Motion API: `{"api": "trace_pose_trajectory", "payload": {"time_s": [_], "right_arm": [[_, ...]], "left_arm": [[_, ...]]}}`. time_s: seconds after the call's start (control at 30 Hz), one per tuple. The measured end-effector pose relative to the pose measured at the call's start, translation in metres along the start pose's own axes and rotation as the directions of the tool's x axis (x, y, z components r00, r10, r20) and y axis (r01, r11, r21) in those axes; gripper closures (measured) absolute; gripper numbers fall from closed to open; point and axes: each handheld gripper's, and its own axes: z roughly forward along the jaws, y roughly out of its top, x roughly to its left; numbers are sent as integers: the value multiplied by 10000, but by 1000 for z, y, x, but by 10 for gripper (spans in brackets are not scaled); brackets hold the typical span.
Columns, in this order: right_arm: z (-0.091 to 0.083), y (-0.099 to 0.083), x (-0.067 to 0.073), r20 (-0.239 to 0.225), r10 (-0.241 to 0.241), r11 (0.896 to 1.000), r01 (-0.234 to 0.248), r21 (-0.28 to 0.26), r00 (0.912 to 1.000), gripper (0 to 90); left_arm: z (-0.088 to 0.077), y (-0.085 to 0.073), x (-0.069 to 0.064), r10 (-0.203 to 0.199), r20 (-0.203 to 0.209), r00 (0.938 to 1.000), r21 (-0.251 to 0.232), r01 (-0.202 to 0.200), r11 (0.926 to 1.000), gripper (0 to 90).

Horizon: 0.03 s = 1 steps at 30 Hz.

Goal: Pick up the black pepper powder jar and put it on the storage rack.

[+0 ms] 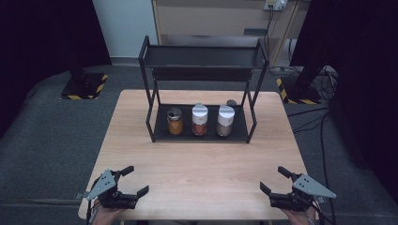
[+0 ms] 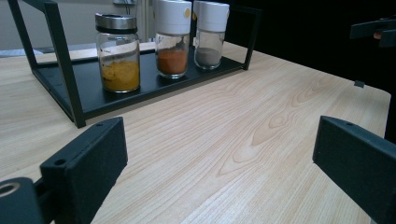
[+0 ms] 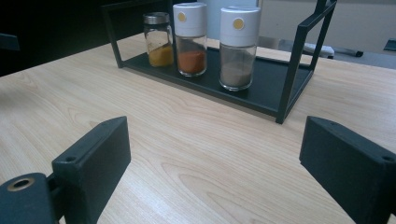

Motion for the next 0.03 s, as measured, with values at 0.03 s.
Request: {"api": "trace_pose_trajectory", "payload": {"time_s": [0.03], "right_arm": [[0,0,0,0,14,10000,-14,6,10000,89]], "left_arm": [[0,0,0,7,5,10000,-3,-7,10000,23]]}}
